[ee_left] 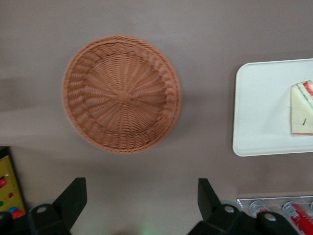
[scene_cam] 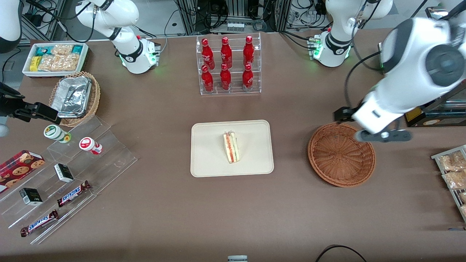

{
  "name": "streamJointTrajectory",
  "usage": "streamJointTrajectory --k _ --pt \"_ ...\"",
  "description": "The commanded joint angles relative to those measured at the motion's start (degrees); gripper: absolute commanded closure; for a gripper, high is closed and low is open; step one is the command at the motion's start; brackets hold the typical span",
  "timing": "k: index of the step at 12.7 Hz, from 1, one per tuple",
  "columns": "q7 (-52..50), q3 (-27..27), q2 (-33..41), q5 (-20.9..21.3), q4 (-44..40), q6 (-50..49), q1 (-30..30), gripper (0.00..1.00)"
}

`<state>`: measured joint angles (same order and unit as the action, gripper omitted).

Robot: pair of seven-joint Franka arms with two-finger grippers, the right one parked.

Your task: Place sandwich from basket to tray

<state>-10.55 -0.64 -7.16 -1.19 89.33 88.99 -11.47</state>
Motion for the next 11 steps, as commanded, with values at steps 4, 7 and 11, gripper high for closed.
streamJointTrajectory --k 4,7,11 --pt "1.9 -7.7 7.7 0.7 3.5 -4.3 10.8 0.0" --pt "4.5 -7.2 10.7 2.1 3.6 -7.8 10.9 0.0" --pt "4.5 -6.3 12.6 2.2 5.0 -8.3 12.9 0.0"
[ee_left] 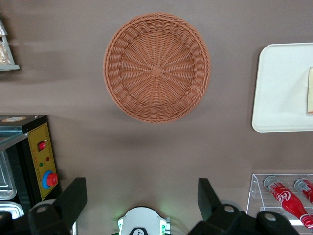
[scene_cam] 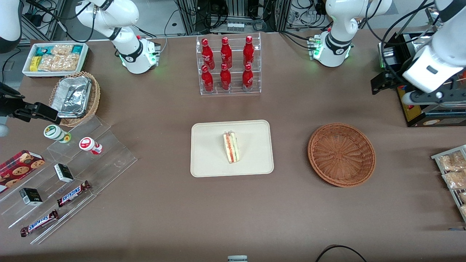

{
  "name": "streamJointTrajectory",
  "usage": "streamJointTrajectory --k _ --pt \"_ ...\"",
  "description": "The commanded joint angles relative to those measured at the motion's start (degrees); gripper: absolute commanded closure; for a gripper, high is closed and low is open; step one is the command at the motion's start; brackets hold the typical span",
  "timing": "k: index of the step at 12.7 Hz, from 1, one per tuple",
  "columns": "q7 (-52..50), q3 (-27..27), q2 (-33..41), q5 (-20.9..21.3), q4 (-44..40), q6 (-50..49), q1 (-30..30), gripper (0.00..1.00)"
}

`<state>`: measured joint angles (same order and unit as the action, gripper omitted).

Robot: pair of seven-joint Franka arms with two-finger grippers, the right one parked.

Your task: Place sandwich from basket to tray

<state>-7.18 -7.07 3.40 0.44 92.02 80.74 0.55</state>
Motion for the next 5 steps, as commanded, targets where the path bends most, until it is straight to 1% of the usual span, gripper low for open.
streamJointTrajectory --k 1,3,5 --pt "1.1 1.4 1.9 0.5 2.3 0.3 0.5 0.0" --pt "2.4 2.6 0.2 0.8 0.5 0.7 0.2 0.0" --pt "5.3 3.7 0.1 0.7 0.5 0.3 0.2 0.0"
